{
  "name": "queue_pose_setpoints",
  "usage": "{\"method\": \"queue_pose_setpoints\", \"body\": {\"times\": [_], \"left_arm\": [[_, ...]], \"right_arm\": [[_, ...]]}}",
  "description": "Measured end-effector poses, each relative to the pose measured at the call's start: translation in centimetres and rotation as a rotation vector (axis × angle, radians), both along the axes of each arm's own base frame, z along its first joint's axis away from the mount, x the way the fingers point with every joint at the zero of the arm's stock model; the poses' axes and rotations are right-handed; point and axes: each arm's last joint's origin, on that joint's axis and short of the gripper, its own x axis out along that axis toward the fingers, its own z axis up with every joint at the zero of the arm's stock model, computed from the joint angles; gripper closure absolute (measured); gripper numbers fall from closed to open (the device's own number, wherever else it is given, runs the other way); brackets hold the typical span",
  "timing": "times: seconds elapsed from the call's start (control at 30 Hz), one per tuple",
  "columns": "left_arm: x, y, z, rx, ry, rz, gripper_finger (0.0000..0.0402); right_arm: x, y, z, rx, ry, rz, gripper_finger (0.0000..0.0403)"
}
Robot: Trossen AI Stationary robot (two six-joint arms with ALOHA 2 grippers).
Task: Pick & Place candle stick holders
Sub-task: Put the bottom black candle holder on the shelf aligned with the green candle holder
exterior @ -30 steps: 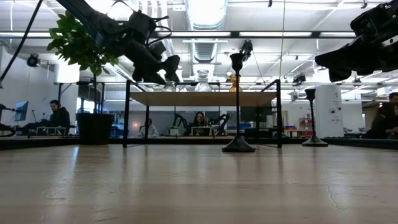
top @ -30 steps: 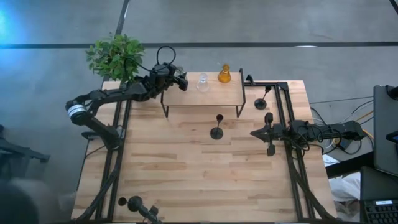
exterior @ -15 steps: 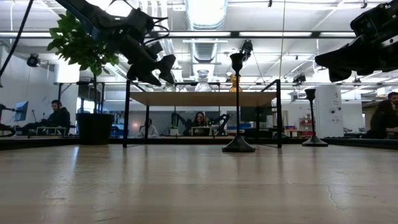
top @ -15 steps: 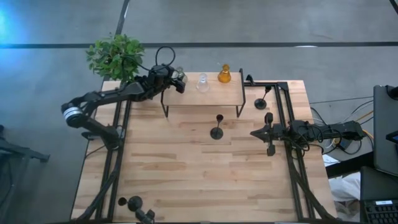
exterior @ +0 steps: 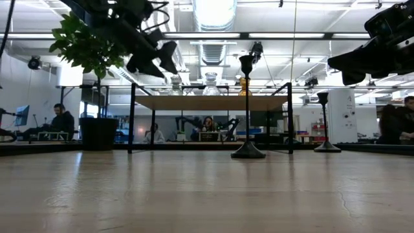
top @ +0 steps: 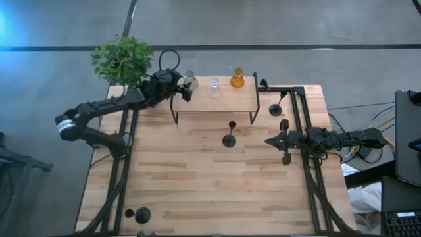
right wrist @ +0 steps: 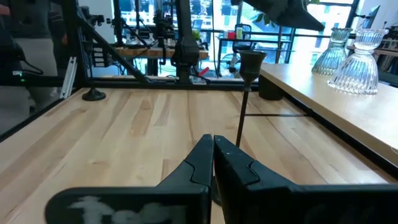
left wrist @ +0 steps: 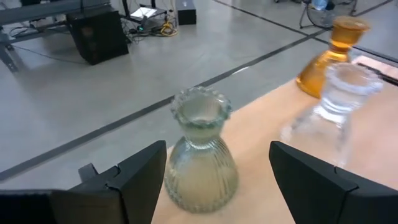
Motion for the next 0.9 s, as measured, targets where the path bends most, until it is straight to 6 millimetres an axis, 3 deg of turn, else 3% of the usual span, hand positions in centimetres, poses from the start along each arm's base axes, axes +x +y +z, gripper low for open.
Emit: {"method": "queue_pose_setpoints", "body": {"times": [0.47,0.7,0.9], "left_arm": [[-3.8,-6.2,3.5,-0.032,-0.002,-0.198,0.0111],[-6.2,-9.9,5.1,-0.107,-0.071,-0.589,0.0111],[-8.7,-12.9,5.6,-0.274,-0.119,-0.932,0.0111]], "right_arm": [[0.0,0.0,0.0,0.0,0.0,0.0,0.0394],[0.0,0.0,0.0,0.0,0.0,0.0,0.0394],[0.0,0.0,0.0,0.0,0.0,0.0,0.0394]]}}
